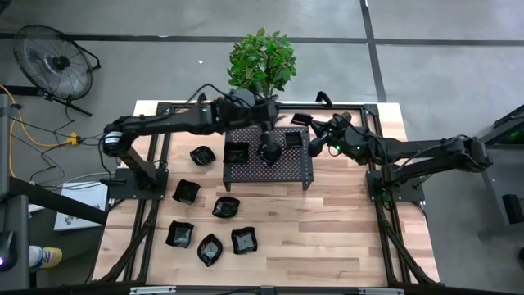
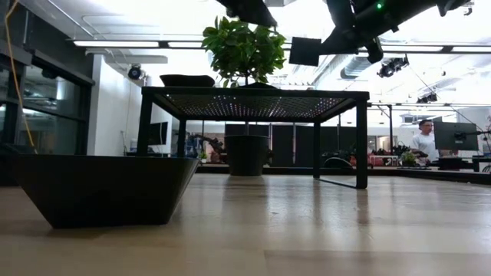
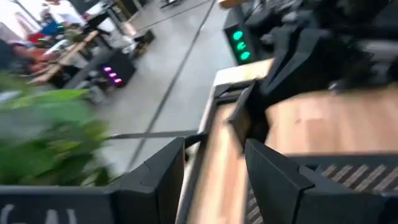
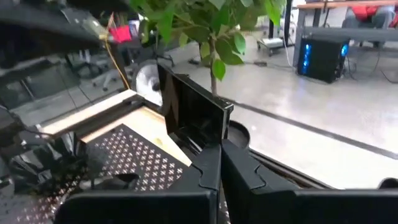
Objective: Pick & Place Mini shaped plates
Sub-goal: Stack the black square plate on top of the other black square plates on the shelf
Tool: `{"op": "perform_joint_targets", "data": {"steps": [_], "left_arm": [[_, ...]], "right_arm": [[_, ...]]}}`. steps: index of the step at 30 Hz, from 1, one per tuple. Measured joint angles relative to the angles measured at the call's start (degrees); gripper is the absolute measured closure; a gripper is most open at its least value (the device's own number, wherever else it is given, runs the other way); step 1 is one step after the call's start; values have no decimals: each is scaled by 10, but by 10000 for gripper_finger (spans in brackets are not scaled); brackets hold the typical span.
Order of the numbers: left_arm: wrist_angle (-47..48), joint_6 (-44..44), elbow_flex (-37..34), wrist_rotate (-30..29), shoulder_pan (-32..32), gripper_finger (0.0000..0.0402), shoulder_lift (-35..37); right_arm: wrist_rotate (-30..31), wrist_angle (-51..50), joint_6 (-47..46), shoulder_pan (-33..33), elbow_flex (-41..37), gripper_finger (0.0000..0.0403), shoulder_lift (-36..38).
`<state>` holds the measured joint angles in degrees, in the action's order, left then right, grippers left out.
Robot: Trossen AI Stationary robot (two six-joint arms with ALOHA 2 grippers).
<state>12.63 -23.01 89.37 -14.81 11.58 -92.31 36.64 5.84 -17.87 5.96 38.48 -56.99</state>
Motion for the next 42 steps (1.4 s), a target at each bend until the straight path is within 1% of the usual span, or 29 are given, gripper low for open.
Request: {"op": "perform_joint_targets", "data": {"steps": [2, 5, 8, 10, 13, 15, 17, 19, 22, 24, 26, 30, 37, 42], "left_arm": [[13, -24, 0, -21, 0, 236, 18], [58, -51, 0, -39, 0, 236, 51], [98, -68, 0, -41, 0, 236, 85], [111, -77, 0, -43, 0, 236, 101], [147, -94, 0, -40, 0, 236, 122], [162, -100, 0, -39, 0, 236, 131], [175, -102, 0, -38, 0, 236, 137], [197, -111, 0, -37, 0, 236, 140], [220, -113, 0, -33, 0, 236, 140], [237, -113, 0, -19, 0, 236, 141], [255, -113, 0, -15, 0, 236, 141], [269, -115, -6, -12, 0, 236, 141], [287, -116, -37, -12, 0, 236, 141], [290, -112, -51, -12, -5, 236, 141]], "right_arm": [[-14, -31, -2, 7, 17, 403, 0], [-46, -114, -21, 25, 60, 403, 0], [-102, -218, -59, 59, 116, 403, 0], [-164, -285, -89, 91, 152, 403, -5], [-300, -368, -148, 154, 195, 403, -24], [-398, -394, -171, 194, 204, 403, -42], [-477, -396, -185, 224, 206, 403, -61], [-537, -388, -196, 243, 206, 403, -78], [-590, -380, -211, 258, 206, 403, -96], [-628, -380, -219, 268, 206, 403, -105], [-658, -380, -229, 277, 207, 403, -114], [-692, -380, -244, 287, 207, 403, -138], [-713, -383, -261, 290, 207, 403, -183], [-720, -378, -273, 297, 207, 403, -198]]}}
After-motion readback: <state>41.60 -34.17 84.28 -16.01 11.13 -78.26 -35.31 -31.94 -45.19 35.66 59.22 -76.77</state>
